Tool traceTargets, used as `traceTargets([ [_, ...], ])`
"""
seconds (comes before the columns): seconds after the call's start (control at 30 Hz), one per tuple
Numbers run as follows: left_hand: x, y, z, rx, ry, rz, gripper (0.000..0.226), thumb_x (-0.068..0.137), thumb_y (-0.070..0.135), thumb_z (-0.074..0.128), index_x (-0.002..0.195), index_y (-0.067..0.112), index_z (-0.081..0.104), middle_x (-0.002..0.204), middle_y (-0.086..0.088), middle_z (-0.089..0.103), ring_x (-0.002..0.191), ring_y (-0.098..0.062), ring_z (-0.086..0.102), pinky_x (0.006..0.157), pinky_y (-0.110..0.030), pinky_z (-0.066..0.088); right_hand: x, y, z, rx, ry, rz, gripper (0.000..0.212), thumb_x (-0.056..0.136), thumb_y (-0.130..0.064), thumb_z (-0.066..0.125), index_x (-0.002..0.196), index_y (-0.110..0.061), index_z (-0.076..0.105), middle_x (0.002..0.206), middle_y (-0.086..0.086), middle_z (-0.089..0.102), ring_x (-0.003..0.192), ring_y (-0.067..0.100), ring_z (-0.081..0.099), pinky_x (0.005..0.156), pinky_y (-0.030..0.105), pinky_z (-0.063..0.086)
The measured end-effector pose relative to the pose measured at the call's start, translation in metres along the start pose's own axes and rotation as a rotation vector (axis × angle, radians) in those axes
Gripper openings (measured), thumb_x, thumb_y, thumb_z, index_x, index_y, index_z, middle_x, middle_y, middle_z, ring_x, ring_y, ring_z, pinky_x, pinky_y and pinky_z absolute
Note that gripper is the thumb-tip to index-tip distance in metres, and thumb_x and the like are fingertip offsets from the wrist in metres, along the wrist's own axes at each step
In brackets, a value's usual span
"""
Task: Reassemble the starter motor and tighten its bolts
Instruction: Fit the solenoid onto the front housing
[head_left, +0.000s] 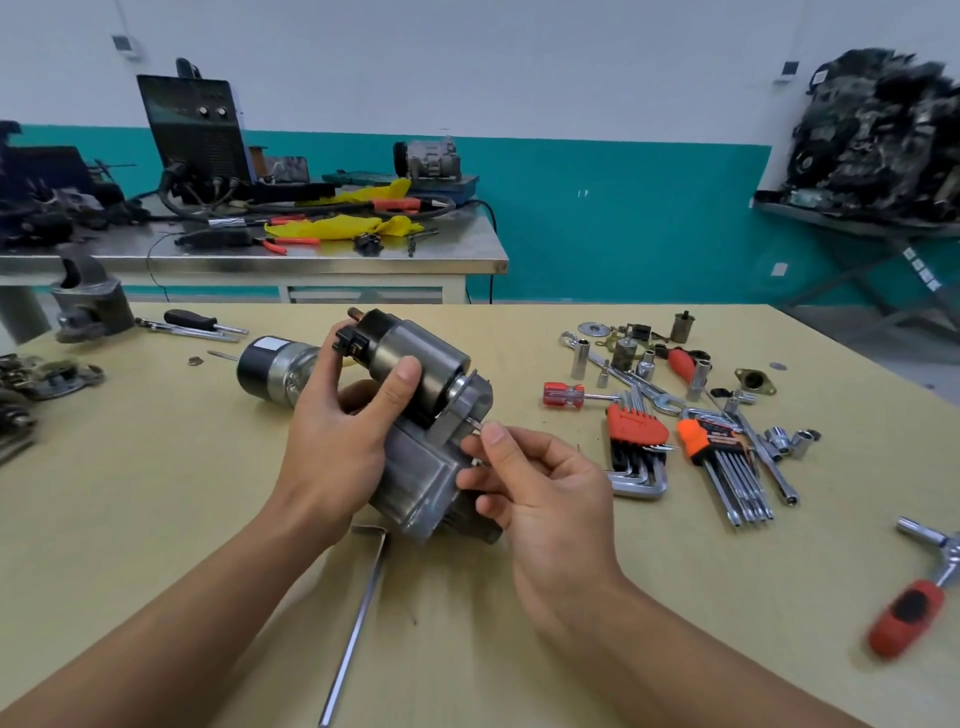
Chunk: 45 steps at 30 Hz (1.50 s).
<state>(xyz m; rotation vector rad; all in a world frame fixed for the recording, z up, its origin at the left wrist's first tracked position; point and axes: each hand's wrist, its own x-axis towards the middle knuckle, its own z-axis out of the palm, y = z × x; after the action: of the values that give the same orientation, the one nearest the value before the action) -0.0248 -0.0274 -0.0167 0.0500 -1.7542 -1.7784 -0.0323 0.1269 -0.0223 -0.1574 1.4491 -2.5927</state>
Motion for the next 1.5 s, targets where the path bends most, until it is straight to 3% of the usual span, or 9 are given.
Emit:
traceTargets([
  [0.3,0.004,-0.003,-0.007,-0.028,-0.081,-0.025,0.072,0.066,0.071,0.078,0.125,0.037,0.055,0.103,0.0,0.077,0.096,-0.018,0.075,0.072,-0.023,0.058,-0.006,-0.008,0.0,0.158,-0.056,0.13,0.017,0.071,-0.019,0.074,0.082,-0.007,0.069,0.081,0.015,0.075,0.058,0.017,0.069,0.047,0.018,0.048],
  [0.5,0.005,-0.004,-0.006,-0.055,-0.08,-0.011,0.059,0.073,0.062,0.078,0.122,0.036,0.057,0.101,0.005,0.077,0.094,-0.012,0.074,0.071,-0.02,0.057,-0.008,-0.008,0.001,0.193,-0.078,0.195,0.014,0.072,-0.017,0.073,0.081,-0.007,0.069,0.083,0.015,0.075,0.059,0.016,0.069,0.046,0.017,0.048],
  [0.77,0.006,-0.007,-0.005,-0.08,-0.051,-0.022,0.049,0.078,0.056,0.074,0.118,0.032,0.058,0.099,0.008,0.077,0.092,-0.009,0.074,0.07,-0.02,0.057,-0.008,-0.004,0.0,0.133,-0.058,0.103,0.025,0.067,-0.018,0.076,0.088,-0.006,0.07,0.086,0.013,0.077,0.064,0.016,0.071,0.051,0.018,0.05],
  [1.0,0.007,-0.005,-0.005,-0.082,-0.076,-0.03,0.045,0.075,0.06,0.074,0.112,0.039,0.06,0.101,0.008,0.076,0.094,-0.01,0.074,0.071,-0.02,0.058,-0.004,-0.006,-0.004,0.049,-0.044,0.023,0.016,0.062,-0.02,0.08,0.076,-0.012,0.079,0.079,0.01,0.076,0.066,0.015,0.07,0.054,0.019,0.051],
  [1.13,0.01,-0.002,-0.008,-0.03,-0.124,-0.022,0.054,0.072,0.065,0.073,0.117,0.04,0.056,0.101,0.012,0.076,0.095,-0.008,0.073,0.072,-0.021,0.058,-0.003,-0.004,-0.004,0.096,-0.064,0.032,0.012,0.063,-0.017,0.079,0.074,-0.011,0.08,0.08,0.011,0.076,0.067,0.015,0.071,0.057,0.019,0.053],
  [1.27,0.017,0.005,-0.011,0.024,-0.094,0.004,0.064,0.059,0.076,0.077,0.109,0.044,0.052,0.1,0.009,0.072,0.102,-0.016,0.07,0.087,-0.039,0.058,-0.003,-0.001,-0.002,0.13,-0.09,0.049,0.011,0.065,-0.014,0.079,0.075,-0.01,0.08,0.081,0.013,0.076,0.068,0.016,0.071,0.06,0.019,0.054],
  [1.33,0.019,0.006,-0.012,0.022,-0.081,0.0,0.064,0.06,0.068,0.079,0.109,0.039,0.052,0.094,0.009,0.07,0.098,-0.016,0.07,0.09,-0.046,0.057,-0.002,0.0,0.0,0.145,-0.094,0.051,0.011,0.065,-0.014,0.079,0.075,-0.01,0.08,0.082,0.013,0.076,0.068,0.016,0.071,0.061,0.02,0.055],
  [1.5,0.018,0.008,-0.01,-0.07,-0.097,-0.023,0.065,0.06,0.05,0.082,0.113,0.026,0.051,0.086,0.011,0.069,0.089,-0.013,0.069,0.081,-0.035,0.059,-0.002,-0.001,0.001,0.178,-0.093,0.073,0.008,0.065,-0.014,0.078,0.072,-0.011,0.08,0.08,0.014,0.075,0.067,0.017,0.071,0.062,0.02,0.056],
])
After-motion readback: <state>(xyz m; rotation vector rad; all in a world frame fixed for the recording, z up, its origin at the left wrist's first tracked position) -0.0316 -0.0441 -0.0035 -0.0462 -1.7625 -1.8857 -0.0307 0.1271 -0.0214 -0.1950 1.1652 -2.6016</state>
